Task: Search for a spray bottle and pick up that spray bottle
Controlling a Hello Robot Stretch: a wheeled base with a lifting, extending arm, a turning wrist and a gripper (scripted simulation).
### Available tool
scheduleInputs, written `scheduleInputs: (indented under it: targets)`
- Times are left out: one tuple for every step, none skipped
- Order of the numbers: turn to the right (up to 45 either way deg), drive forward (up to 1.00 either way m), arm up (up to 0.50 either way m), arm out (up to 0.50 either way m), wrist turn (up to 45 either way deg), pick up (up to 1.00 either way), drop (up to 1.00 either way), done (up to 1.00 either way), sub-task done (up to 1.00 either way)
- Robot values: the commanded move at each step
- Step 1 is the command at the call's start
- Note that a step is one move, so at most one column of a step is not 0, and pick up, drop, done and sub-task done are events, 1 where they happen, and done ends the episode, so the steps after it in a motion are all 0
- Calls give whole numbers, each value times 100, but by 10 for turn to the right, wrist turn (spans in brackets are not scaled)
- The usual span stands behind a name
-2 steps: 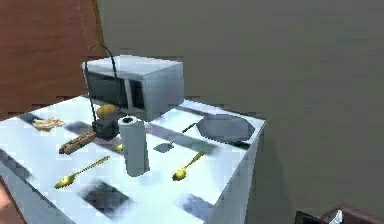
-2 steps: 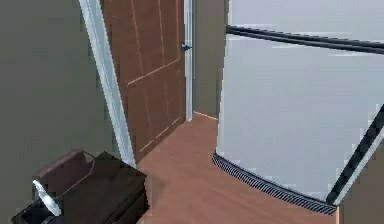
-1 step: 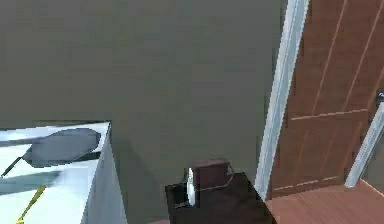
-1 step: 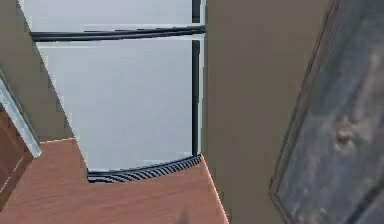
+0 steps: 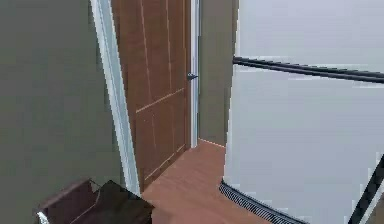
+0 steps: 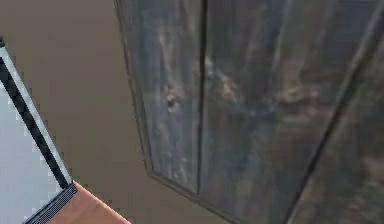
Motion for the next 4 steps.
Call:
scheduleInputs:
  targets:
    - [0,80,0,0,0,0,0,0,0]
    - [240,0,0,0,0,0,0,0,0]
    - [0,5,0,0,0,0,0,0,0]
    - [-450,0,0,0,0,0,0,0,0]
